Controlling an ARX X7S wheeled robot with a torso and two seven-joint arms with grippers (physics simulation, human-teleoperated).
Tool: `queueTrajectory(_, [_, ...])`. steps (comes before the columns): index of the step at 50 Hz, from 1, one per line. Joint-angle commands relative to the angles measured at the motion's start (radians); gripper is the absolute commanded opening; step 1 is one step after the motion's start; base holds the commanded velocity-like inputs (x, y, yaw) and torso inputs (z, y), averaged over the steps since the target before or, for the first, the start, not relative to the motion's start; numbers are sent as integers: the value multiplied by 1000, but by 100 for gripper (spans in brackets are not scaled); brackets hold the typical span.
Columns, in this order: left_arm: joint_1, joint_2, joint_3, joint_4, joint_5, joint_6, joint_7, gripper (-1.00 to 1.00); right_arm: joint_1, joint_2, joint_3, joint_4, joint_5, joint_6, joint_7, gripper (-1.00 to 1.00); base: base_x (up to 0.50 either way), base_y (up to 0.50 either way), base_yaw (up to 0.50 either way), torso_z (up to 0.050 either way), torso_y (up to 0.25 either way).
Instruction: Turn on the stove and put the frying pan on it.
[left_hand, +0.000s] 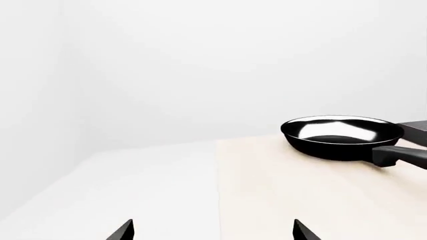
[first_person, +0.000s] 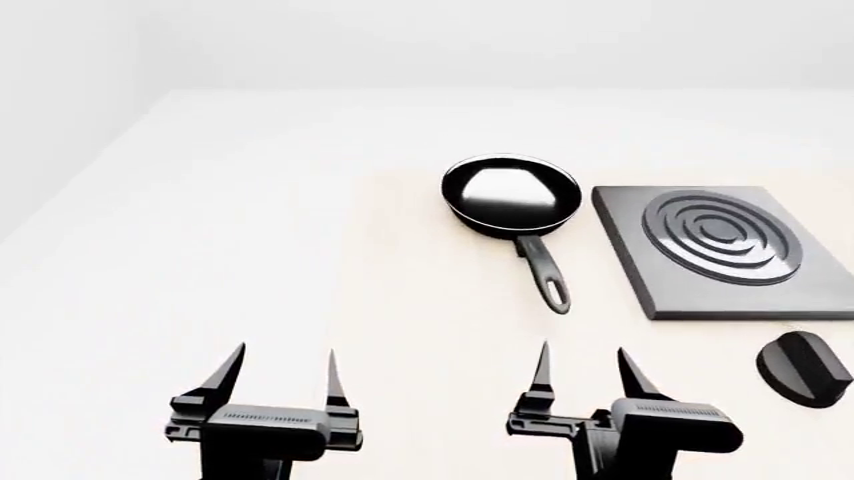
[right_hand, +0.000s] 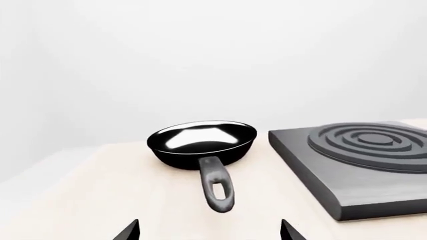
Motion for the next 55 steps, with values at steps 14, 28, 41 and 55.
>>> queueTrajectory(14, [-7, -18, 23, -7, 0, 13, -16, 100, 8, 8, -8, 10, 12, -2, 24, 100, 0, 0, 0, 2, -186])
queueTrajectory(28, [-5, -28, 29, 2, -6, 20, -28, 100, 6, 16, -17, -2, 22, 4, 33, 100, 0, 0, 0, 3, -226])
queueTrajectory(41, [-3, -35, 31, 8, -26, 28, -32, 100, -7, 58, 21, -135, 79, 139, 84, 100, 0, 0, 0, 0, 0])
queueTrajectory(55, [-7, -35, 44, 2, -33, 26, -39, 100, -10, 115, 117, -209, 122, 267, 168, 100, 0, 0, 0, 0, 0])
